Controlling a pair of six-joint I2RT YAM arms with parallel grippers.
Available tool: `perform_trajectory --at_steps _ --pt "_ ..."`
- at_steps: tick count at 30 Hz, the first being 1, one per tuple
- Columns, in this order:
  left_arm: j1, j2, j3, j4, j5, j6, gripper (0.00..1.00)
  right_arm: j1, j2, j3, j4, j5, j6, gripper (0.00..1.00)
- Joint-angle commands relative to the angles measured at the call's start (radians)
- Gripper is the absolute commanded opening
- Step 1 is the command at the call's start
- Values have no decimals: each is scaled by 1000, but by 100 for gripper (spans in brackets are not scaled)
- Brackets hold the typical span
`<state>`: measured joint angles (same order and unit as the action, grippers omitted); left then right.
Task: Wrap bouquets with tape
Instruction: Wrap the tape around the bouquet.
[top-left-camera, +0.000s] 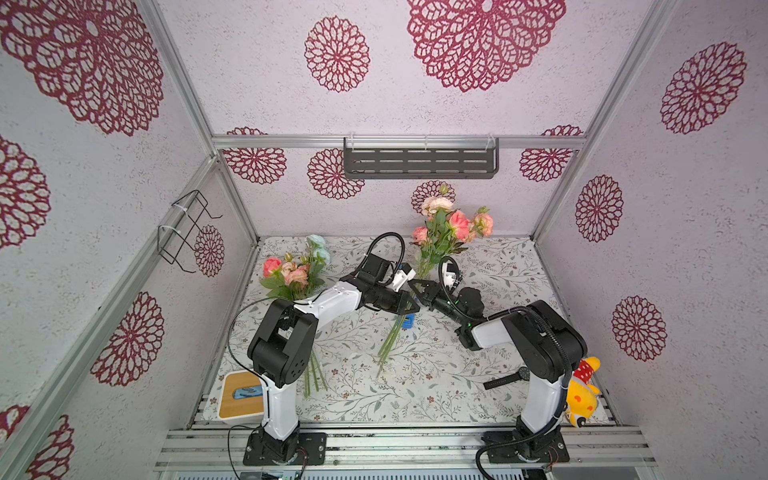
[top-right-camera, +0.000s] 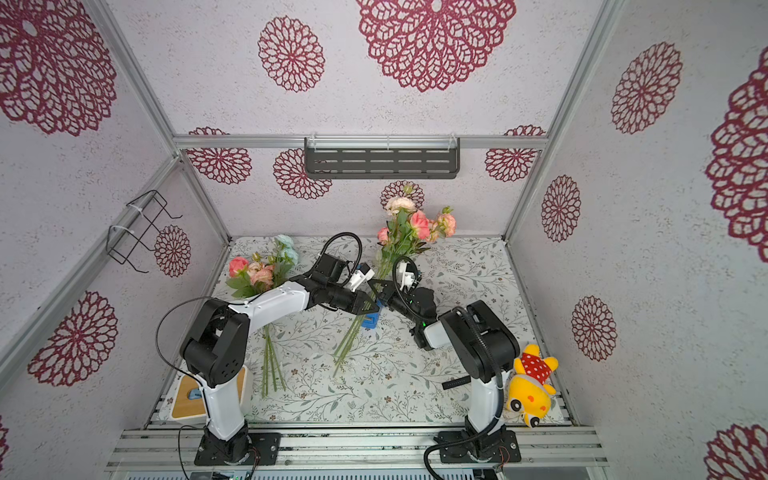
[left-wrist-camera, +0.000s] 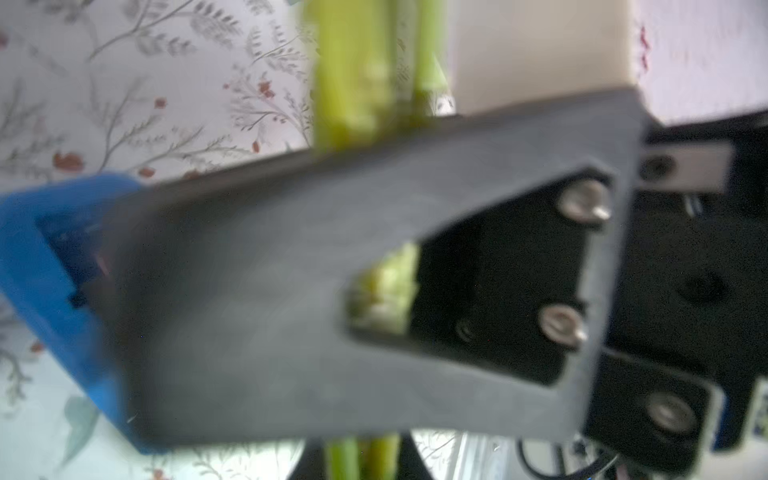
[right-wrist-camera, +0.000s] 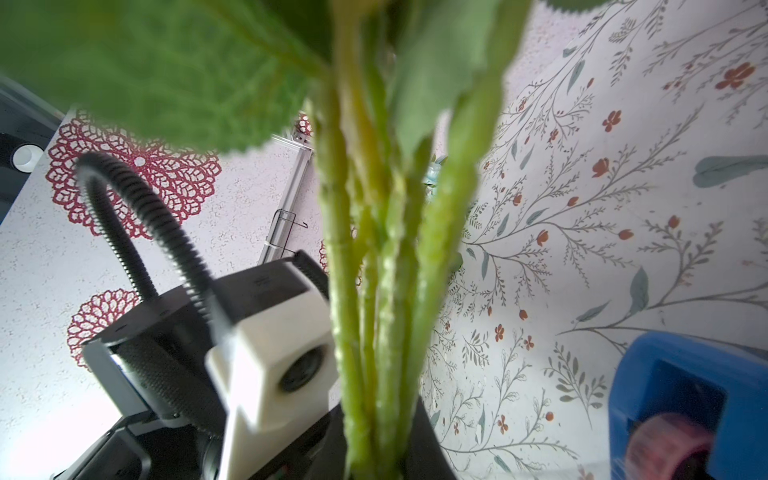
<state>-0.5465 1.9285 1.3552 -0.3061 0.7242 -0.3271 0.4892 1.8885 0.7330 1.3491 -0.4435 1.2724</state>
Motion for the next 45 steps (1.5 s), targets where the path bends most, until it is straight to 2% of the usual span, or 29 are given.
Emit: perform_trajectory --at_steps 1,2,5,8,13,18,31,33,36,37,40,45 --pt "-4 -39 8 8 -176 -8 0 8 -56 9 164 -28 -26 0" --pt "-10 -52 12 -16 -239 1 0 6 -64 -3 147 -25 -26 2" --pt "-52 -87 29 -88 -414 72 0 6 -86 -41 97 6 -27 26" --pt "-107 -101 60 -152 -566 152 0 6 -116 -49 -5 31 -29 39" --pt "-157 -113 81 -188 -771 183 0 9 -229 -27 -358 139 -50 42" --pt "-200 -126 96 -156 -877 197 0 30 -259 53 -535 166 -73 37" --pt "-268 -124 97 -111 -966 140 0 60 -133 111 -458 173 39 32" --pt "-268 -116 105 -117 -967 134 0 62 -122 104 -436 171 45 27" --pt "-266 -111 113 -132 -970 132 0 56 -133 69 -389 169 26 7" --pt "-264 -118 108 -130 -961 130 6 51 -144 53 -379 168 7 0" --pt "-229 -140 80 -105 -827 99 27 33 -156 11 -299 142 -32 0" --pt "-144 -172 24 -67 -510 64 43 5 -105 -32 -56 90 -10 0"
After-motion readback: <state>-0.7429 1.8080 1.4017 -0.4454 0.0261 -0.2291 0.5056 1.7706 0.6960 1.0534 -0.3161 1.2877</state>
